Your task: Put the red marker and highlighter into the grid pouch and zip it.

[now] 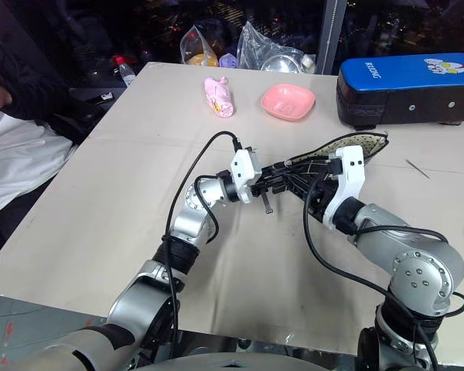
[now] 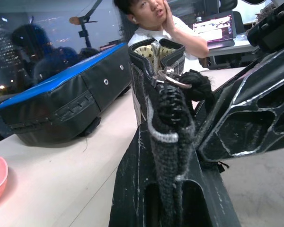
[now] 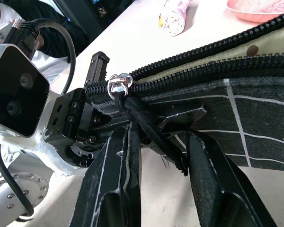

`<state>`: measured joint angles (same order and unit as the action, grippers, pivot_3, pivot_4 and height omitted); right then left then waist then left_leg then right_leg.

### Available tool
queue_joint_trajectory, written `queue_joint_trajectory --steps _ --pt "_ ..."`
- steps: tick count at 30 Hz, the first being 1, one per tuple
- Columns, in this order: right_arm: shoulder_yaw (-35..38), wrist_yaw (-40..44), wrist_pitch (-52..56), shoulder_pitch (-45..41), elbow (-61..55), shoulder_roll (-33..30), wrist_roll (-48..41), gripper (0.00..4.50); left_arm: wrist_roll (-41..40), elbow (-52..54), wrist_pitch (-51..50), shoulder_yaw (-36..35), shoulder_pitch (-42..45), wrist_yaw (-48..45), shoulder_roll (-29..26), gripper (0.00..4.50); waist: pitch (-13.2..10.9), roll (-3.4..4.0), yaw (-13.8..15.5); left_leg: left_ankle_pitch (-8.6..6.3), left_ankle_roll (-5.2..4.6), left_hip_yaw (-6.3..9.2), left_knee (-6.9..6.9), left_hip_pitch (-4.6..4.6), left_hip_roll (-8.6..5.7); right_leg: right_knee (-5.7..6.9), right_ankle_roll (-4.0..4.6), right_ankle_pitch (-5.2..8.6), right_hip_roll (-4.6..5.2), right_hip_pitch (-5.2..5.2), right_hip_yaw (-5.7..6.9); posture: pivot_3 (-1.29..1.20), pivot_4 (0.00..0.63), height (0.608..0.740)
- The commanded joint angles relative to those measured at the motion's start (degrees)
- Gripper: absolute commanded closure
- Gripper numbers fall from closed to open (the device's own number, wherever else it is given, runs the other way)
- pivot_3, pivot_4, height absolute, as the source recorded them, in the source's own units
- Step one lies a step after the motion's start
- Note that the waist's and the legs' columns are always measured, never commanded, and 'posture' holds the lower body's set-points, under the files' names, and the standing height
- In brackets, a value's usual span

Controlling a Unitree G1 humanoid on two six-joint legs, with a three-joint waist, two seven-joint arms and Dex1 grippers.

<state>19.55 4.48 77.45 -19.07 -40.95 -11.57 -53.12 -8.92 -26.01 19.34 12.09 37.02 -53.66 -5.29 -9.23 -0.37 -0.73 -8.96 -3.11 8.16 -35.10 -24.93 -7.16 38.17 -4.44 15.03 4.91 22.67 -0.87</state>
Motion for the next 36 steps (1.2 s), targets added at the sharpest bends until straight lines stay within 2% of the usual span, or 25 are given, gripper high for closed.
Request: queue_joint_trajectory --steps 1,10,26,32,36 --pt "2.2 -0.6 -1.9 0.0 -3.7 -3.5 -1.6 3.65 1.1 0.4 -0.7 0.6 -0.3 0.4 -0.7 4.5 0.0 0.0 0.0 0.0 0.0 0.0 0.0 0.0 0.0 0.0 0.0 0.0 0.0 0.0 0.0 0.0 0.15 0.74" --pt "2.5 -1.0 -4.3 1.2 -3.6 -8.5 -6.5 3.65 1.0 -0.1 -0.2 1.1 -0.2 1.2 -1.2 4.5 0.0 0.0 0.0 0.0 -0.01 0.0 0.0 0.0 0.0 0.0 0.0 0.0 0.01 0.0 0.0 0.0 0.15 0.74" --pt "-1.8 -2.4 -9.8 3.1 -2.8 -14.1 -15.7 3.65 0.1 0.5 -1.9 0.6 -0.8 1.8 -1.6 4.5 0.0 0.0 0.0 0.0 -0.01 0.0 0.0 -0.01 0.0 -0.02 -0.01 0.01 0.01 -0.01 0.01 0.0 0.15 0.74" --pt "-5.3 -6.1 -12.0 2.2 -1.2 -13.3 -19.2 3.65 -2.9 1.9 -6.0 0.5 -1.0 -0.1 -1.4 4.5 0.0 0.0 0.0 0.0 -0.01 0.0 0.0 -0.01 0.0 -0.02 -0.01 0.01 0.0 -0.01 0.01 0.0 0.15 0.74" --pt "-5.9 -10.4 -15.0 1.5 0.5 -12.0 -25.3 3.65 -6.3 4.2 -10.8 0.2 -1.7 -2.4 -1.9 4.5 0.0 0.0 0.0 0.0 -0.01 0.01 0.01 -0.01 0.01 -0.03 -0.01 0.01 0.0 -0.01 0.0 0.0 0.15 0.74"
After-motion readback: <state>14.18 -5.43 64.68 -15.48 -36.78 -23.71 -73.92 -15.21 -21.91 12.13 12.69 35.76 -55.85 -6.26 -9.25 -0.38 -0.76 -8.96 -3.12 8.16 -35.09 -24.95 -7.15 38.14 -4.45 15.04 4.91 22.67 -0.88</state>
